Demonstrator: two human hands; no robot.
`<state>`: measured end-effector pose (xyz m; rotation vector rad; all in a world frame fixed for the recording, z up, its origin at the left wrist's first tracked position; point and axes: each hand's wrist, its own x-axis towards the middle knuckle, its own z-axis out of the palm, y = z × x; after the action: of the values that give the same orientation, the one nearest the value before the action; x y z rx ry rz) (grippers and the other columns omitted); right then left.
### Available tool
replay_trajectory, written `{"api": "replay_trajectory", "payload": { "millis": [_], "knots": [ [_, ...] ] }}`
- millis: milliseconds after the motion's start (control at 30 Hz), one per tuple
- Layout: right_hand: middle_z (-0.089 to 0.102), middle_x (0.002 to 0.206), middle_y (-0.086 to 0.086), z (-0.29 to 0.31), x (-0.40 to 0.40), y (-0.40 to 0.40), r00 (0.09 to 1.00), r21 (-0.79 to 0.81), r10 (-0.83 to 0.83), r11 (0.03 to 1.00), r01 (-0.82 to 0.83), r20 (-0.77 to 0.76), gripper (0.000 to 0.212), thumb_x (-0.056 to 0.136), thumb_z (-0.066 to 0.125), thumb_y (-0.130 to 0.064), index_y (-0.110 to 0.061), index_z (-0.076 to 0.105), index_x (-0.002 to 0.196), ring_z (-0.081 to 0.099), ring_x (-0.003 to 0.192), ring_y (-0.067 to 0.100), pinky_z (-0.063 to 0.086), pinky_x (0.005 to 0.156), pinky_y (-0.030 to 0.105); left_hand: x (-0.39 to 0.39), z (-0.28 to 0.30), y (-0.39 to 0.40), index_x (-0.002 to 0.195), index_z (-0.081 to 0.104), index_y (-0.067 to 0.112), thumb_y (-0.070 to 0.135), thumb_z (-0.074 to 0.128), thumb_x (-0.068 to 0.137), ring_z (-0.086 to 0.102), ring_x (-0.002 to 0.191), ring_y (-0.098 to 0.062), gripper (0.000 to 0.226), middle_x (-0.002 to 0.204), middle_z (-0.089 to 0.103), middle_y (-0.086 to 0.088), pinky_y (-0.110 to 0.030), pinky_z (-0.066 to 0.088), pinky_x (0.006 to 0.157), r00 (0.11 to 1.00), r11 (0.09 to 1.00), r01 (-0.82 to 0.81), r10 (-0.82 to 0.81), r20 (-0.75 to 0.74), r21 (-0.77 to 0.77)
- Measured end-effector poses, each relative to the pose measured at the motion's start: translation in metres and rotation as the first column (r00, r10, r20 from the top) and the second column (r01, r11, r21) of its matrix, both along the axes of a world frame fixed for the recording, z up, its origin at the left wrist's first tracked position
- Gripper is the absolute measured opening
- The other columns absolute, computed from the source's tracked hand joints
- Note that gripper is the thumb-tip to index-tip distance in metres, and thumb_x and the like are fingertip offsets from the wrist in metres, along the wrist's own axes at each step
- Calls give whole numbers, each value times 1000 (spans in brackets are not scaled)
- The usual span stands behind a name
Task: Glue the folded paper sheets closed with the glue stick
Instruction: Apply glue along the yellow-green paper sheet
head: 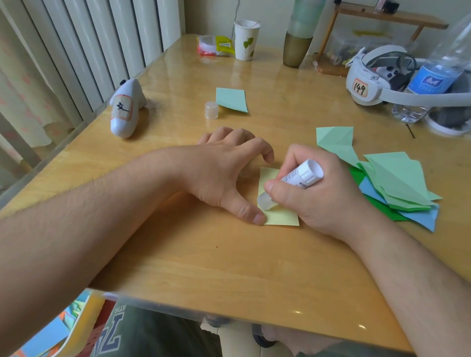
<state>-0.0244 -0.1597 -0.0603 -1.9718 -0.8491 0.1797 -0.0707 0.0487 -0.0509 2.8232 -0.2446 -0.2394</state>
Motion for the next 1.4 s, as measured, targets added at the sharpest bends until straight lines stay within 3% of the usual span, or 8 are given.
{"api": "replay_trajectory", "payload": {
  "millis": [100, 200, 400, 600, 767, 900, 1000, 1400],
  "knots": [
    [47, 58, -8, 2, 1, -3, 1000, -37, 28, 999, -28, -2, 28, 72, 76, -35, -18, 53, 73, 42, 58, 8, 35, 55, 29, 0, 0, 0, 133, 31, 54, 93, 62, 44, 22, 133, -15, 102, 137, 29, 15, -42, 26, 116, 1000, 1000, 0, 0, 3, 1],
    [51, 63, 6, 7, 4, -12, 999, -81, 29, 996, -27, 17, 28, 71, 75, -33, -17, 52, 72, 42, 58, 10, 35, 56, 31, 0, 0, 0, 133, 31, 53, 90, 68, 48, 22, 130, -14, 99, 138, 28, 15, -42, 26, 115, 1000, 1000, 6, -6, 8, 1],
    [55, 69, 10, 9, 11, -23, 999, -135, -4, 991, 11, 51, 28, 69, 73, -32, -16, 50, 71, 40, 56, 9, 33, 53, 27, 1, -1, 1, 132, 31, 54, 85, 75, 54, 20, 129, -12, 94, 137, 27, 16, -42, 25, 116, 1000, 1000, 13, -13, 16, -12],
    [47, 58, -8, 9, 12, -22, 999, -124, -13, 992, 19, 48, 27, 70, 71, -32, -18, 49, 69, 38, 53, 7, 30, 50, 19, 0, 0, 0, 133, 32, 53, 84, 74, 54, 20, 131, -13, 95, 139, 27, 16, -44, 25, 117, 1000, 1000, 13, -13, 13, -9],
    [43, 57, -8, 9, 16, -24, 999, -106, -27, 994, 29, 23, 26, 71, 71, -32, -18, 50, 68, 37, 56, 11, 32, 54, 29, 0, 1, 0, 133, 31, 53, 85, 74, 54, 19, 133, -13, 95, 139, 27, 16, -44, 24, 118, 1000, 1000, 17, -17, 2, -13],
    [36, 56, -1, 11, 18, -24, 996, 127, -30, 991, 41, -89, 29, 72, 69, -18, -11, 43, 63, 32, 52, 11, 28, 49, 22, 1, 0, 1, 133, 31, 54, 85, 75, 54, 19, 133, -13, 95, 139, 26, 17, -43, 24, 117, 1000, 1000, 20, -20, 6, -14],
    [37, 55, -4, 11, 18, -22, 996, 196, -43, 979, 58, -82, 28, 74, 70, -16, -12, 44, 64, 33, 52, 10, 29, 50, 21, 1, 0, 1, 132, 31, 54, 84, 75, 55, 19, 132, -13, 94, 140, 26, 16, -42, 23, 116, 1000, 1000, 18, -18, 6, -16],
    [52, 59, -12, 1, -1, -4, 999, 0, 26, 1000, -26, 27, 25, 74, 78, -34, -20, 57, 72, 46, 59, 5, 37, 55, 21, 1, 0, 2, 133, 30, 56, 89, 71, 48, 19, 136, -13, 99, 139, 27, 17, -46, 24, 120, 1000, 1000, 19, -19, -11, -15]
  ]
}}
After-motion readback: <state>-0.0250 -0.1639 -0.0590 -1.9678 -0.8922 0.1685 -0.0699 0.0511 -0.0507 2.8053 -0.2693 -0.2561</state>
